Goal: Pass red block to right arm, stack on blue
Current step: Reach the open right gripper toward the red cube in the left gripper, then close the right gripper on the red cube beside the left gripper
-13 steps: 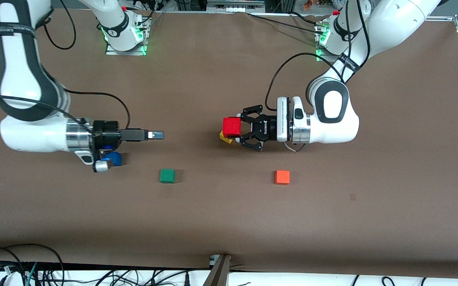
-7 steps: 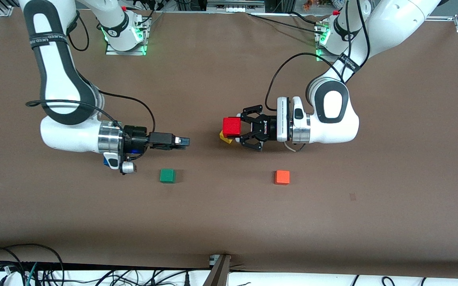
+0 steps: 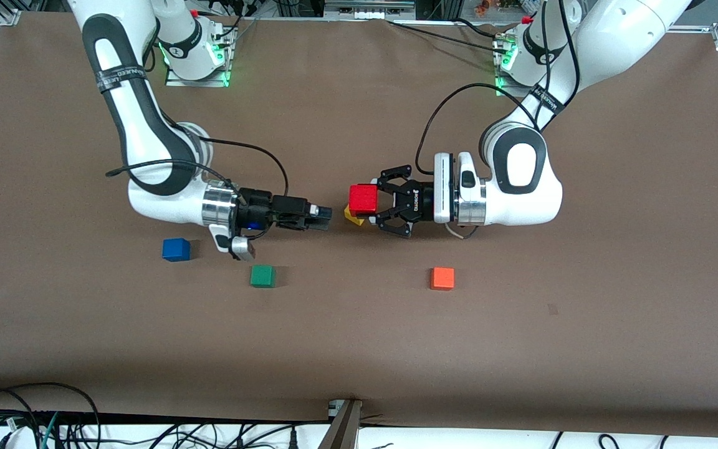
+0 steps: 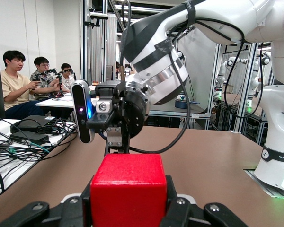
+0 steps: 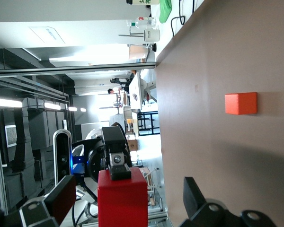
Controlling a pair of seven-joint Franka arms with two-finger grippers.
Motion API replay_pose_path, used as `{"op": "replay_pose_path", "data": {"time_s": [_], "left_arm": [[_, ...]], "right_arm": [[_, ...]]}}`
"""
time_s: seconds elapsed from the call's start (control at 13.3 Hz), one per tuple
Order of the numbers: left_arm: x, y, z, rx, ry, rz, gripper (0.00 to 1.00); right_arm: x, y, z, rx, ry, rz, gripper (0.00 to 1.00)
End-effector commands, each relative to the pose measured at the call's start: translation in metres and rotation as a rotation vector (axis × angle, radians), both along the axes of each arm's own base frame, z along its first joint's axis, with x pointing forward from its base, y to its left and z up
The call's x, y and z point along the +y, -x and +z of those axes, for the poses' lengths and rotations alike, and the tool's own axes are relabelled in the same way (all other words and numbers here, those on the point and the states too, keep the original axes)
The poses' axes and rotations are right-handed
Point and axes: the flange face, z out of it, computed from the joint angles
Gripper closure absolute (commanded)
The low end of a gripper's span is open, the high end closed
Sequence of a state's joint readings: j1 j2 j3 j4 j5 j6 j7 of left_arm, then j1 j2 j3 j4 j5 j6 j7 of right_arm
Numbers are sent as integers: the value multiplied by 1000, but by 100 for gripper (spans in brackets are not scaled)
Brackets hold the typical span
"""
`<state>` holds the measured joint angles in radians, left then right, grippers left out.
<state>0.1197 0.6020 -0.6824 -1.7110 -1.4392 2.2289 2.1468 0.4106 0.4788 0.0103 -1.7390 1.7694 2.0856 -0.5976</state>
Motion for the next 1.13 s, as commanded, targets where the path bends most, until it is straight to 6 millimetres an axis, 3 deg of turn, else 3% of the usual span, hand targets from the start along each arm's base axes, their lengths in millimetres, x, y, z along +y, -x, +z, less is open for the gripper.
{"op": "replay_pose_path", "data": {"time_s": [0.0, 0.45, 1.05], "left_arm": [[-3, -3, 2, -13, 37, 8, 86], [-2, -3, 1, -12, 37, 10, 86], [-4, -2, 1, -3, 45, 11, 86]], "right_arm": [[24, 21, 13, -7, -13, -62, 0], [32, 30, 11, 8, -16, -66, 0], [25, 51, 10, 36, -5, -54, 1]]}}
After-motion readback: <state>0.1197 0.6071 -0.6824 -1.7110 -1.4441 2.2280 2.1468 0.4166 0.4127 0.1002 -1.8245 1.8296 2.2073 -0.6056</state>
